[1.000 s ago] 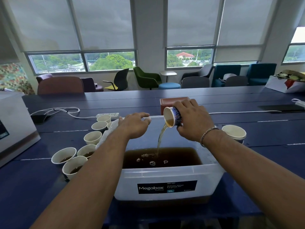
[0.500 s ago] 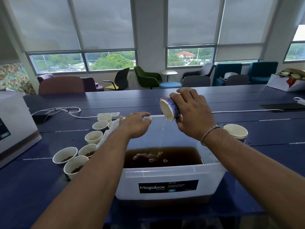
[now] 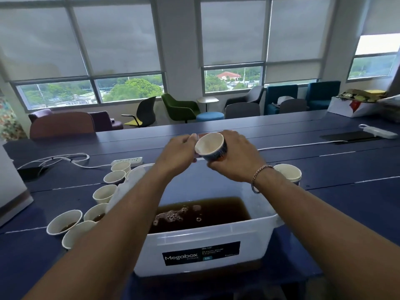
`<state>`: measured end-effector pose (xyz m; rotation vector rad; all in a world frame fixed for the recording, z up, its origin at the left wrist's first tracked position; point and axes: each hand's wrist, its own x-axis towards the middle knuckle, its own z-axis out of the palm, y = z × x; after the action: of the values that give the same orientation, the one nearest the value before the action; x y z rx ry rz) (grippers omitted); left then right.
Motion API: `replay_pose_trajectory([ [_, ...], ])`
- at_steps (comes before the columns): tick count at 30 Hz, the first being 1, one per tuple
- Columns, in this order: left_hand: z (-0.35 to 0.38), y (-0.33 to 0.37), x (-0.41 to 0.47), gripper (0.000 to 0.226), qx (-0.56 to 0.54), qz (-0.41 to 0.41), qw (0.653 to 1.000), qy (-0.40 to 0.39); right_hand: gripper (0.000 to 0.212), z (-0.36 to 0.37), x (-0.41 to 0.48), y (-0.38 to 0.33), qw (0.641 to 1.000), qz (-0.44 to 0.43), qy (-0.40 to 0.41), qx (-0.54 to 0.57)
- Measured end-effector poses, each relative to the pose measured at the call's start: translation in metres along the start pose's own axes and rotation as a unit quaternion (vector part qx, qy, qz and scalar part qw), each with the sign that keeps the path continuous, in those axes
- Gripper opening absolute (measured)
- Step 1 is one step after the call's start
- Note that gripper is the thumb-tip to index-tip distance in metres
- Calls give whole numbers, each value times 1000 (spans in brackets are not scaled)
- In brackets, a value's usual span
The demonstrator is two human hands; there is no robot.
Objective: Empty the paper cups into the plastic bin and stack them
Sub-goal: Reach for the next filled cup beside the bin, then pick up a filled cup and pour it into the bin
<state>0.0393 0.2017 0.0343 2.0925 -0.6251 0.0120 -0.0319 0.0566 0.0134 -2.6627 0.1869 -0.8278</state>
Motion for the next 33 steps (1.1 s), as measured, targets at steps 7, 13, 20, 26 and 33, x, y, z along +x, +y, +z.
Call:
replay_pose_trajectory([
  [7,58,59,9,29,-130,37,988,-80,80,-54,-9,54,990,122,42,54],
  [13,101,95,10,41,-62,84,988,-110,73,-82,-25,95,981,175,47,66],
  [20,125,97,8,49,-9,65,985,-157,73,-73,-39,115,973,221,40,46],
  [26,115,73,14,51,39,51,985,-162,107,-64,-49,126,957,284,-46,41],
  [33,54,36,32,40,63,50,993,-90,55,-43,7,61,985,155,-71,29],
])
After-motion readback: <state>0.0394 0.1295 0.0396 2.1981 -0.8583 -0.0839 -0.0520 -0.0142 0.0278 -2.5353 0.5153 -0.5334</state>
